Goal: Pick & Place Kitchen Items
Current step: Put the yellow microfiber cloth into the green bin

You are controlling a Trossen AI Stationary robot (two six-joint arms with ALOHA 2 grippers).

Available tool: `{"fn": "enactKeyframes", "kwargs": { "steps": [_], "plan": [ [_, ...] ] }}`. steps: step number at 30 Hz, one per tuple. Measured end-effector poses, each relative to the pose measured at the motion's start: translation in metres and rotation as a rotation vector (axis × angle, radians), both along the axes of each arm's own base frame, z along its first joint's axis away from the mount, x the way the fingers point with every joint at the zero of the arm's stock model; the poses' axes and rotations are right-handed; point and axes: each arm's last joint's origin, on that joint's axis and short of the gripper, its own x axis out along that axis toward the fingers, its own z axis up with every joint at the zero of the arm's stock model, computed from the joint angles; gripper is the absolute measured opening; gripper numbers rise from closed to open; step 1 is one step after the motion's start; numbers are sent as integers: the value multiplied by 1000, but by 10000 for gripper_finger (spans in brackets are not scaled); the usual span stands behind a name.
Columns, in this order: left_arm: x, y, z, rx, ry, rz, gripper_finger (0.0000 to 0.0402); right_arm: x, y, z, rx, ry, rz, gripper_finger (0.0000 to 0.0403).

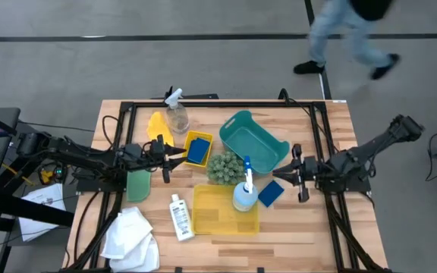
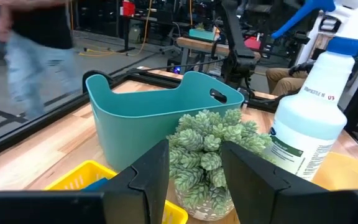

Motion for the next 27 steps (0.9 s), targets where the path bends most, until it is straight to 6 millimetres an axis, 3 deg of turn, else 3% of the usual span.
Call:
{"fn": "enactKeyframes", "kwargs": {
  "steps": [15, 25, 27],
  "plan": [
    [0, 0, 0, 2, -2, 7, 144, -19, -39, -30, 61, 36, -84, 32],
    [0, 0, 0, 3, 1, 8, 144, -62, -52, -44, 142, -76, -78, 32],
    [0, 0, 0, 3, 1, 8, 144, -62, -51, -52, 170, -75, -68, 32]
  ]
}}
